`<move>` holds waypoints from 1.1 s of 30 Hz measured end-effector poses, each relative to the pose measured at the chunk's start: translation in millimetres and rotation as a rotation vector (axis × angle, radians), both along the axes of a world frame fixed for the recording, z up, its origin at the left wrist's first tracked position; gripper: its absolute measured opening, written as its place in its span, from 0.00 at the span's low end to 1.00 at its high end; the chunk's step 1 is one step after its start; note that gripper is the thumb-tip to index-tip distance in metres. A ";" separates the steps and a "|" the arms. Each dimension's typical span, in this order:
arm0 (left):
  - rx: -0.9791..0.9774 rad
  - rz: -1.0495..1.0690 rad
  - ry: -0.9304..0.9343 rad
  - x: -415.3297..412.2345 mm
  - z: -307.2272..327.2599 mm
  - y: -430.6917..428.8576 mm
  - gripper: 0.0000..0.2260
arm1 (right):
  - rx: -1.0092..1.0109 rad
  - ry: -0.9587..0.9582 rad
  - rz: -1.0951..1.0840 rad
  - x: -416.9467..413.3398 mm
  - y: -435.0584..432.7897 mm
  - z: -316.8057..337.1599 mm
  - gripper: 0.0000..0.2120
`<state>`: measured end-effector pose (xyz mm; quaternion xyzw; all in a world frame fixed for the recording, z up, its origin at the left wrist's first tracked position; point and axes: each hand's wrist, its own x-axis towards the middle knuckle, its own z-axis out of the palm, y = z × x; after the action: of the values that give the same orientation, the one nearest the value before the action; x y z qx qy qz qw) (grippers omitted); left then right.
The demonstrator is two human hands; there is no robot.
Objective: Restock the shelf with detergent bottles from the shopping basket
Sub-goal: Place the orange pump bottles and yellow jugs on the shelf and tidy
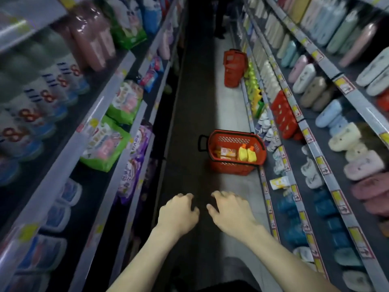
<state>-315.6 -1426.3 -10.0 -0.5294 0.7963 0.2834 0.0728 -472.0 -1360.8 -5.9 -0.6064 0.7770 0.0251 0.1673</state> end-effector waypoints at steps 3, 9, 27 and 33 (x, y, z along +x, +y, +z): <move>0.020 -0.070 0.002 -34.7 -14.0 -26.1 0.21 | 0.027 -0.034 -0.075 -30.0 -16.3 -13.3 0.20; 0.086 -0.181 -0.045 -127.8 -46.8 -83.7 0.15 | 0.102 -0.062 -0.129 -112.6 -60.0 -51.4 0.19; 0.203 -0.182 -0.157 -339.4 -108.3 -254.9 0.14 | 0.275 -0.098 -0.033 -317.7 -239.0 -114.0 0.22; 0.288 -0.159 -0.119 -374.0 -142.0 -339.7 0.14 | 0.336 -0.112 -0.049 -356.6 -315.8 -133.4 0.21</move>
<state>-689.6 -1766.0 -152.0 -0.4647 0.7811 0.3561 0.2172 -828.6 -1676.7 -139.3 -0.5511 0.7660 0.1167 0.3098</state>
